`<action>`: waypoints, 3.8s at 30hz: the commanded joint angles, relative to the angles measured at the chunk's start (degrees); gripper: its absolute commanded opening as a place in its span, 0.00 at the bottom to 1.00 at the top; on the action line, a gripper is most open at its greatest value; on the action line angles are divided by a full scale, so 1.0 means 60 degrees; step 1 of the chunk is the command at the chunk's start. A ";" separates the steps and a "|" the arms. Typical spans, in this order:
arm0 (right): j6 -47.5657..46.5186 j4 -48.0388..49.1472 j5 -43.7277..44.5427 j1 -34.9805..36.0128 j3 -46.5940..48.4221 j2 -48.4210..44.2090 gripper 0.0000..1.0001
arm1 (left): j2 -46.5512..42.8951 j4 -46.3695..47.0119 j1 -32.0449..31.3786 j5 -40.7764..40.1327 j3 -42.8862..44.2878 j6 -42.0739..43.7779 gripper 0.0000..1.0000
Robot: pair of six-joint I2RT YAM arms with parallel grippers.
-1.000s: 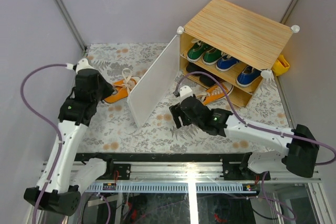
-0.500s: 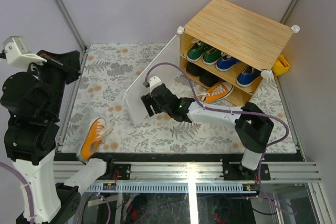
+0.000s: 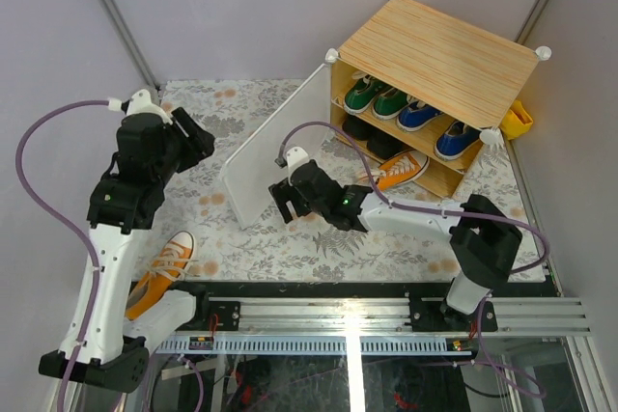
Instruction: Place and organize the shoes in the shoe cabinet
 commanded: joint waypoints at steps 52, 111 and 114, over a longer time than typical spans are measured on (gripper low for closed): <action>0.0785 -0.0855 -0.1107 -0.0034 -0.2300 -0.2589 0.84 | -0.1349 -0.4131 0.3905 -0.4603 -0.6561 -1.1772 1.00; 0.0138 -0.0918 0.0123 -0.0048 -0.0693 -0.0722 0.84 | 0.1059 0.0380 0.4665 -0.3858 -0.3113 -0.3898 0.00; -0.0091 -0.0886 -0.0110 -0.0082 0.0435 0.0295 0.84 | 0.1069 0.0273 0.4659 -0.2923 -0.2074 -0.3183 0.00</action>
